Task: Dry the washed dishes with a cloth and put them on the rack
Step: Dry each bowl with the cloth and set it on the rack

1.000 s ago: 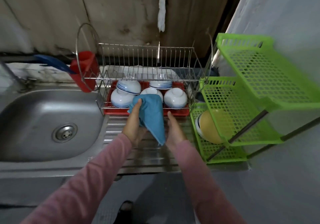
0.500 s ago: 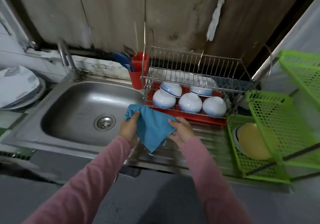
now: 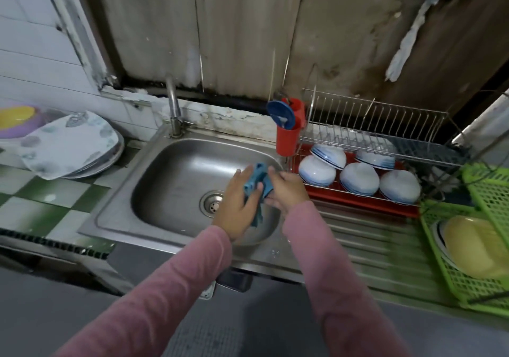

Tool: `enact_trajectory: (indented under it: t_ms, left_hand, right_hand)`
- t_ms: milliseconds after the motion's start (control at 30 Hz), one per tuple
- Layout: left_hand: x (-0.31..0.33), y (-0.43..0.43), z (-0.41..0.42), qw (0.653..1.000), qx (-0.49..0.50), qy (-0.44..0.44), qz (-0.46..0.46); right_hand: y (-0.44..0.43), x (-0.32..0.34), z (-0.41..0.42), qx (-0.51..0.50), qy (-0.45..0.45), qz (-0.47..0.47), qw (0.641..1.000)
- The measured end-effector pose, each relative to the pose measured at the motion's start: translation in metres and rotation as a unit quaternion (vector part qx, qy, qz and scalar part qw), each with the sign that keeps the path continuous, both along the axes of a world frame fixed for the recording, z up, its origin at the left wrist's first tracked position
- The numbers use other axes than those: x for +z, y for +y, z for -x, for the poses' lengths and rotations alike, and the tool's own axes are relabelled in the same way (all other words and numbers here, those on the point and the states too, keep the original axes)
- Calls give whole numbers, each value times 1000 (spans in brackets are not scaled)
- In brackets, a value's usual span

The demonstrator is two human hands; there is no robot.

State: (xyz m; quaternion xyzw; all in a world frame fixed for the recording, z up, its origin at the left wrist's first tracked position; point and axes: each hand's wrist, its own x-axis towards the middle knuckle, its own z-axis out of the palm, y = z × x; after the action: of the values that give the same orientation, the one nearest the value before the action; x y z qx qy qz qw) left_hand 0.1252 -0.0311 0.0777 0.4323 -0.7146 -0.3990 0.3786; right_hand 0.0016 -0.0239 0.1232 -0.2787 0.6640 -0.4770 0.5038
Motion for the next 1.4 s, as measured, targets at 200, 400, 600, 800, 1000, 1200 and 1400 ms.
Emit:
enact_trajectory:
  t_ms: [200, 400, 600, 800, 1000, 1200, 1400]
  left_hand:
    - [-20, -9, -75, 995, -46, -75, 45]
    - [-22, -20, -159, 996, 8, -11, -89]
    - [-17, -44, -229, 974, 175, 67, -128]
    - [-16, -79, -308, 929, 305, 134, -162]
    - [-14, -126, -384, 907, 364, 110, -179]
    - [-24, -165, -448, 899, 381, 45, -212]
    - [-28, -189, -508, 888, 406, 65, -204]
  right_hand:
    - [-17, 8, -63, 101, 33, -22, 994]
    - [-38, 19, -122, 247, -155, -99, 951]
    - [-75, 14, -182, 345, -23, -87, 934]
    - [-121, -9, -255, 312, 120, -9, 942]
    - [-168, -36, -332, 362, 291, 76, 882]
    - [-220, -52, -403, 422, 444, 80, 787]
    - [-260, -75, -457, 451, 476, 58, 753]
